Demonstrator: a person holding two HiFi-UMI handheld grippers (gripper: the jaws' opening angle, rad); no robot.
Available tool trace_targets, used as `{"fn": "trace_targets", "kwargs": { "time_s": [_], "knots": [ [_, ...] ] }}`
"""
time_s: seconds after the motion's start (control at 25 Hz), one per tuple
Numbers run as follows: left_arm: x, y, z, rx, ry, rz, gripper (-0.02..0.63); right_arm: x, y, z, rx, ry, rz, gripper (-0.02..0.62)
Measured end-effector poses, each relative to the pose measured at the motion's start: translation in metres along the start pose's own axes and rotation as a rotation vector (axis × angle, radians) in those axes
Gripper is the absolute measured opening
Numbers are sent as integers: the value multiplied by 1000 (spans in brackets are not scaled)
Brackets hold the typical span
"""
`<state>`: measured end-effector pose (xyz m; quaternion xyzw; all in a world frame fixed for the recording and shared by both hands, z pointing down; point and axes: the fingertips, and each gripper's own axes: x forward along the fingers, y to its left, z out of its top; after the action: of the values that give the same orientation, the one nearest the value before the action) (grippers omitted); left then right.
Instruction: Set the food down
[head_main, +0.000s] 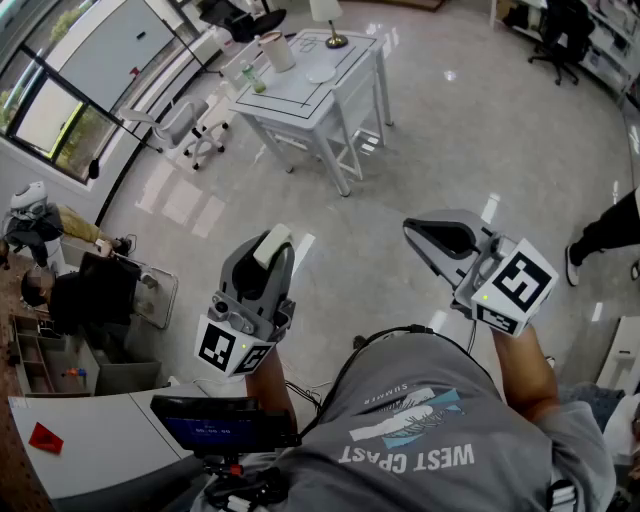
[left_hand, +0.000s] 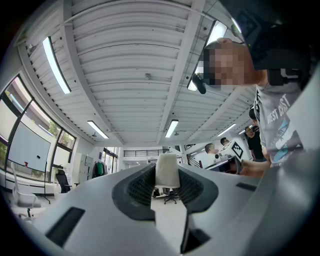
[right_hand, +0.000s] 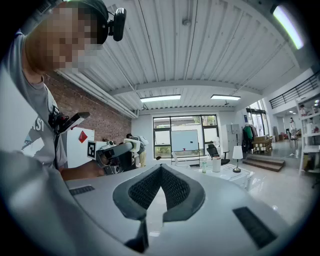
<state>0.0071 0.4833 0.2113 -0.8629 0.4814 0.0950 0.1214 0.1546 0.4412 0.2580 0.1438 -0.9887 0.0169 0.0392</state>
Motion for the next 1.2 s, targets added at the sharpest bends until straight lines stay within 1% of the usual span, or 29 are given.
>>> {"fn": "trace_targets", "kwargs": {
  "time_s": [0.44, 0.6, 0.72, 1.2],
  "knots": [
    [0, -17, -4, 2, 9, 9, 107, -17, 1, -3, 6, -12, -1, 6],
    [3, -22, -4, 0, 11, 6, 107, -24, 1, 3, 56, -66, 21, 9],
    [5, -25, -3, 1, 14, 5, 107, -27, 1, 5, 80, -81, 25, 9],
    [15, -33, -14, 8, 35, 10, 107, -34, -10, -5, 76, -72, 17, 9]
  ]
}}
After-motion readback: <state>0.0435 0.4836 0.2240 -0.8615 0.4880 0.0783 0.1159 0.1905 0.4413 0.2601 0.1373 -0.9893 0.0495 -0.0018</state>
